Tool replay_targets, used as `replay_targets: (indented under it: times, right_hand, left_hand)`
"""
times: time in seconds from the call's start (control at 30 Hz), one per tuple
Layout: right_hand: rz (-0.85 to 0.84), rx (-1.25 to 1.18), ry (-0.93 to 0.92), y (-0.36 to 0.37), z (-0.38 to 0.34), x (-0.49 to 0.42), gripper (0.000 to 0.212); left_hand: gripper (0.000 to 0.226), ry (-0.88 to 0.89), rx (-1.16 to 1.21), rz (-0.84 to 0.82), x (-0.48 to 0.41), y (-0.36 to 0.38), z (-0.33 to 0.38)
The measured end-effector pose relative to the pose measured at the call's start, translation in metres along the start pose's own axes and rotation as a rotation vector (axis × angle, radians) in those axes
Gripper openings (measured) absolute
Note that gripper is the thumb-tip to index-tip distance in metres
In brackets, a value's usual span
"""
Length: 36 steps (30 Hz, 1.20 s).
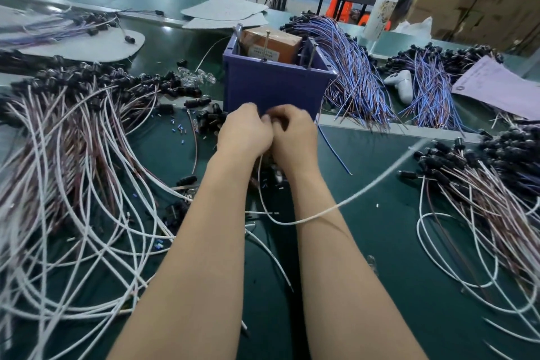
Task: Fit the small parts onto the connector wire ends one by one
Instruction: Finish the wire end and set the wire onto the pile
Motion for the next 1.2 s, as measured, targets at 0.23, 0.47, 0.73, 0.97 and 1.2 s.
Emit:
replay_targets:
  times: [0.23, 0.47, 0.73, 0.97, 1.2]
  right_hand:
    - [-0.204, -0.64, 0.063, -0.024, 0.006, -0.006, 0.019]
    - [-0.235, -0.641, 0.068, -0.053, 0.01, -0.007, 0.012]
    - [-0.06, -0.676, 0.353, -0.056, 0.042, 0.002, 0.019]
    - [-0.183, -0.118, 0.219, -0.024, 0.031, 0.007, 0.011]
    - [-0.241, 0.2, -0.014, -0.025, 0.013, 0.008, 0.022]
  left_hand:
    - [0.024, 0.116, 0.319, -0.083, 0.003, -0.01, 0.017]
    - [0.025, 0.204, 0.328, -0.267, 0.017, -0.007, 0.036]
    - [0.012, 0.236, 0.486, -0.262, 0.025, -0.022, 0.04]
    - [0.008, 0.236, 0.262, -0.096, 0.021, -0.034, 0.037]
    - [0.01, 0.154, 0.244, -0.196, 0.023, -0.039, 0.032]
Point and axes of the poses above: each hand's wrist, its own x-axis away from the middle knuckle, its own y-axis out of the palm, z = x × y, the point moved 5 cm from there along -x, towards the middle knuckle, and after that the axes turned 12 degrees about x, right-handed, at the moved point
